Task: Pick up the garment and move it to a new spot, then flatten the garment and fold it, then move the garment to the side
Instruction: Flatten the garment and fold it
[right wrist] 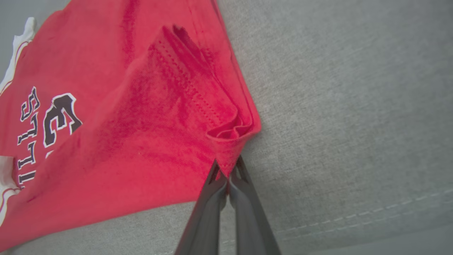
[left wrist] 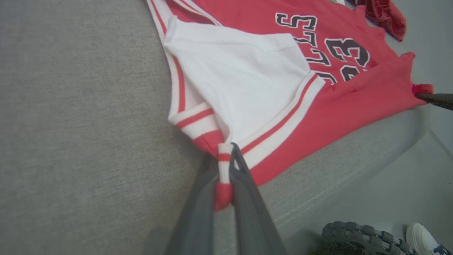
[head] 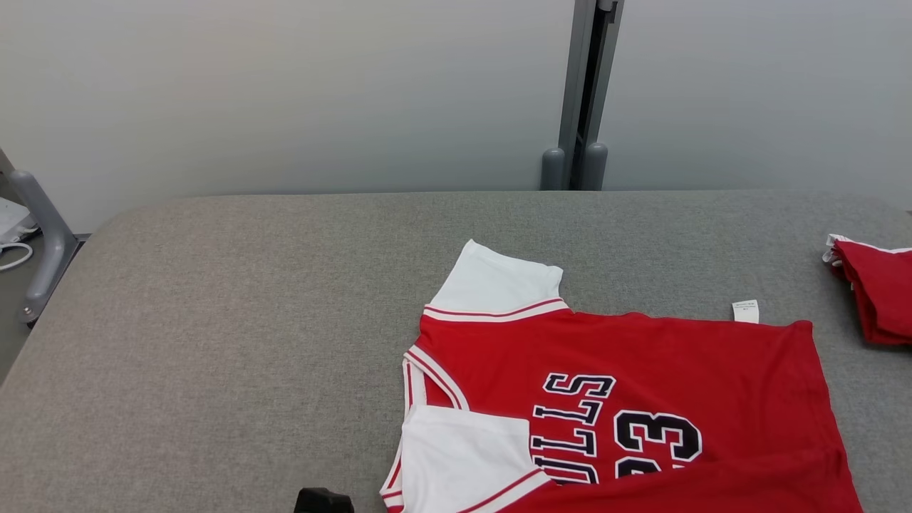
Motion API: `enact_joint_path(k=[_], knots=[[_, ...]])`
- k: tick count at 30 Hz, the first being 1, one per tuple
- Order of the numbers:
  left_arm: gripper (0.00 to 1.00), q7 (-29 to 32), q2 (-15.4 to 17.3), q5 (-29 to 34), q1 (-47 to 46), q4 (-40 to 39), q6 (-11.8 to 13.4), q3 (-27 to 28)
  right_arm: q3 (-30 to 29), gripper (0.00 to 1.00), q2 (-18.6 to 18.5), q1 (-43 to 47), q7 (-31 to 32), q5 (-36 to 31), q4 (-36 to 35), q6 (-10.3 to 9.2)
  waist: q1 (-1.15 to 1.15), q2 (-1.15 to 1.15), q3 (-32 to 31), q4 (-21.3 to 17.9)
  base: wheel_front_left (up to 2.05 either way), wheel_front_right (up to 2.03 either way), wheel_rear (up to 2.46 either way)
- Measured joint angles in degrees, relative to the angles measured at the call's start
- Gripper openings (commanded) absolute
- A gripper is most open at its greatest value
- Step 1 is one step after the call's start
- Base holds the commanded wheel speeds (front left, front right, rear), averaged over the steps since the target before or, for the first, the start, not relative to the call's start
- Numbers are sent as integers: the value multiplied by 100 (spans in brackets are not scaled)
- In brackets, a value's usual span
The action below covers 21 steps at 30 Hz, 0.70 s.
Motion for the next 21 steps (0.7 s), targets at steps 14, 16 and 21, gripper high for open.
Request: enact_joint_path(k=[14,16,21], knots=[[100,138,250,-94,-55,-624,223,62,-412,100,153,-52,-4,-357,142,-1,0,0,56,-43,0,0,0],[100,78,253,-82,-67,-632,313,100,-509,100,158,-105,-107,-452,170,-1,0,0,76,-47,0,0,0],[100,-226,235,-71,-144,-666,493,259,-661,100,144,-320,-698,-913,19,-2,0,0,126,-58,0,0,0]])
